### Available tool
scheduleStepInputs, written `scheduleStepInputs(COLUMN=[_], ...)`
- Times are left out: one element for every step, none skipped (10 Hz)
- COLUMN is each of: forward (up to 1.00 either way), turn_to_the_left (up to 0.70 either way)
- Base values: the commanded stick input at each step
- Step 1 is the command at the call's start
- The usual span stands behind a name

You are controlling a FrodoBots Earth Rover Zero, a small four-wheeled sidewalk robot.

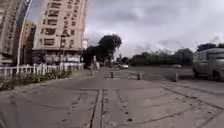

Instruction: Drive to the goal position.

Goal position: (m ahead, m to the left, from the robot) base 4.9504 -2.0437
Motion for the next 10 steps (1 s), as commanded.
scheduleStepInputs(forward=[0.70,0.70,0.70,0.70,0.70,0.70,0.70,0.70,0.70,0.70], turn_to_the_left=[0.00,0.00,0.00,0.00,0.00,0.00,0.00,0.00,0.00,0.00])
